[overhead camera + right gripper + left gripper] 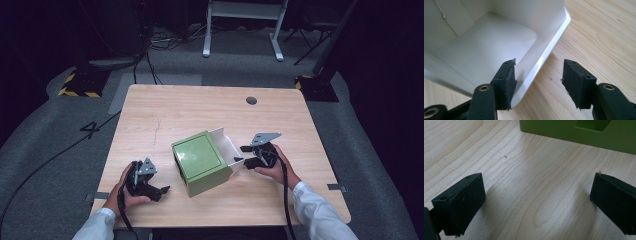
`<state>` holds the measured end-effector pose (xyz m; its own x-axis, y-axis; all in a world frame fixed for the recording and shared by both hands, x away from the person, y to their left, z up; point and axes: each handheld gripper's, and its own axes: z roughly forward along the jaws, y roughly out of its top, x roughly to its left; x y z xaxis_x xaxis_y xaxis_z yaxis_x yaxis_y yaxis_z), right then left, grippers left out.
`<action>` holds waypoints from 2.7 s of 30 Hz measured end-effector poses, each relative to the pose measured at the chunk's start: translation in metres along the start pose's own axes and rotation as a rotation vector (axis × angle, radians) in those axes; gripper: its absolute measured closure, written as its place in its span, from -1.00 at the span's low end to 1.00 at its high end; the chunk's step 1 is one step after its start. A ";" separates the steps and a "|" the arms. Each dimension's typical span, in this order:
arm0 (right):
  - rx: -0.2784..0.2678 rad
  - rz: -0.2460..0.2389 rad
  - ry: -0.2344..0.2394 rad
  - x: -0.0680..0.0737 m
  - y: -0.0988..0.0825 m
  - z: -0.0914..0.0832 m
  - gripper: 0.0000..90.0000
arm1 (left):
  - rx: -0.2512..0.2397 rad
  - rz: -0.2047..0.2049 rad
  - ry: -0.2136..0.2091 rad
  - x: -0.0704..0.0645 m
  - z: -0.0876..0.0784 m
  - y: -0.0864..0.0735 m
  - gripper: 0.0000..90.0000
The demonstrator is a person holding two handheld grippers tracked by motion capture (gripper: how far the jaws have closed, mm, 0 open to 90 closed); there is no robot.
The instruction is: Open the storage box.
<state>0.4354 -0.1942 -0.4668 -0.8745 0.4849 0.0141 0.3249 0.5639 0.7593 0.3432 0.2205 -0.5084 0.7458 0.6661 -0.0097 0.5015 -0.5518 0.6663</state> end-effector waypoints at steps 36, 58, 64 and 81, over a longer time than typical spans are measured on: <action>-0.004 0.050 -0.030 -0.026 -0.018 -0.018 0.06 | -0.001 -0.004 0.001 0.000 0.000 0.000 -0.99; -0.038 0.059 -0.059 -0.035 -0.019 -0.039 -0.15 | -0.001 -0.004 0.001 0.000 0.000 -0.001 -0.99; -0.065 0.042 -0.100 -0.037 -0.015 -0.052 -0.17 | -0.001 -0.004 0.001 0.000 0.000 -0.001 -0.99; -0.055 0.026 -0.155 -0.036 -0.019 -0.076 -0.33 | -0.001 -0.005 0.000 0.000 0.000 -0.001 -0.99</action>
<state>0.4330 -0.2734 -0.4320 -0.7986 0.5986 -0.0627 0.3230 0.5141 0.7946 0.3426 0.2208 -0.5086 0.7432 0.6689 -0.0125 0.5044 -0.5480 0.6672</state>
